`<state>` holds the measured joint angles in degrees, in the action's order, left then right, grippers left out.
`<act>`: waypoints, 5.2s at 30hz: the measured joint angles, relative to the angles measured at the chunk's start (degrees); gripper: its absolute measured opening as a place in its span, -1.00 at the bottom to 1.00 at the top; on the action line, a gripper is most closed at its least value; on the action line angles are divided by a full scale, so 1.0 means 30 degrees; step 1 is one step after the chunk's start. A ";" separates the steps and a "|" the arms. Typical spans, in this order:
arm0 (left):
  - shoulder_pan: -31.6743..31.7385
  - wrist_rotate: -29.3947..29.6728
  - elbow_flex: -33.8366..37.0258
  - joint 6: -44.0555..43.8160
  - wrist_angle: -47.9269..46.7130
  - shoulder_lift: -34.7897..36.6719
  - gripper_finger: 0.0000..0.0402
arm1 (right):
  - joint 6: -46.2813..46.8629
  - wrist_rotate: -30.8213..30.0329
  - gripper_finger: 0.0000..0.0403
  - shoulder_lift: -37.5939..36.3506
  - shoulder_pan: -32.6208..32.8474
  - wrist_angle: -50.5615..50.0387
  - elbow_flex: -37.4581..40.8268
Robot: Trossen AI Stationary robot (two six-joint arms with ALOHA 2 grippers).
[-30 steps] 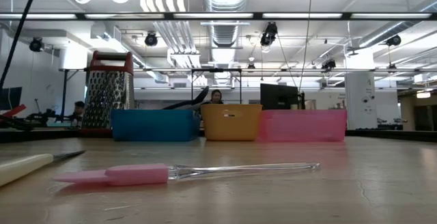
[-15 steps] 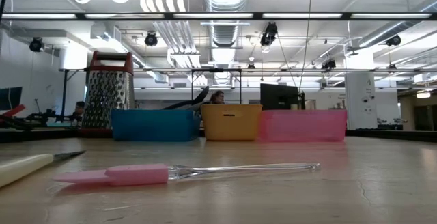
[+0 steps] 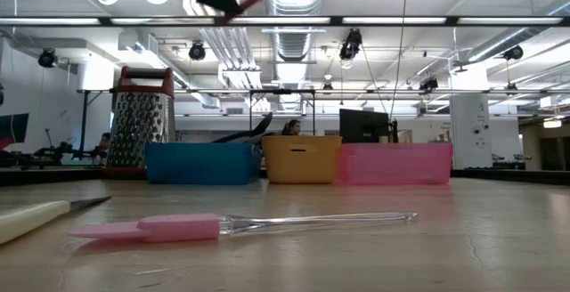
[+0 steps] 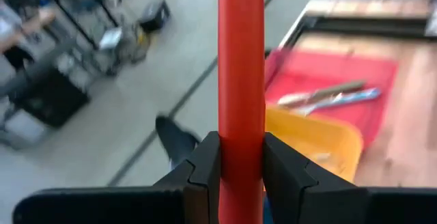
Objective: Pick & Place Kitchen Items
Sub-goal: Put the red serving spoon into the blue bin, then put the yellow knife into the red bin
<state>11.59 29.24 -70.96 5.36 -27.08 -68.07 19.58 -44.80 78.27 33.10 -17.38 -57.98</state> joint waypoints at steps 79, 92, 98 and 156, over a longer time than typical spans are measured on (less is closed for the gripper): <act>0.4441 -1.0944 0.9522 -0.5715 0.4170 -0.0342 0.50 | 0.1140 -0.0071 -0.50 -0.0659 -0.0036 0.0106 0.1298; -0.1260 -1.3400 0.8992 -0.6417 0.4148 0.0960 0.49 | 0.1140 -0.0071 -0.71 -0.0659 -0.0036 0.0213 0.1327; -0.6751 -0.8349 0.9041 -0.6779 0.4148 0.0918 0.49 | 0.0806 0.0213 -0.73 -0.0455 -0.0051 0.1836 0.1576; -1.6333 -0.8613 0.3089 -0.2365 -0.0234 -1.1492 0.48 | -0.1674 0.3084 -0.05 0.1345 -0.0415 0.4426 0.0737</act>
<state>-37.41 3.40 -61.69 -1.74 -27.78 -102.54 14.56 -35.55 82.30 31.86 -4.10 -55.77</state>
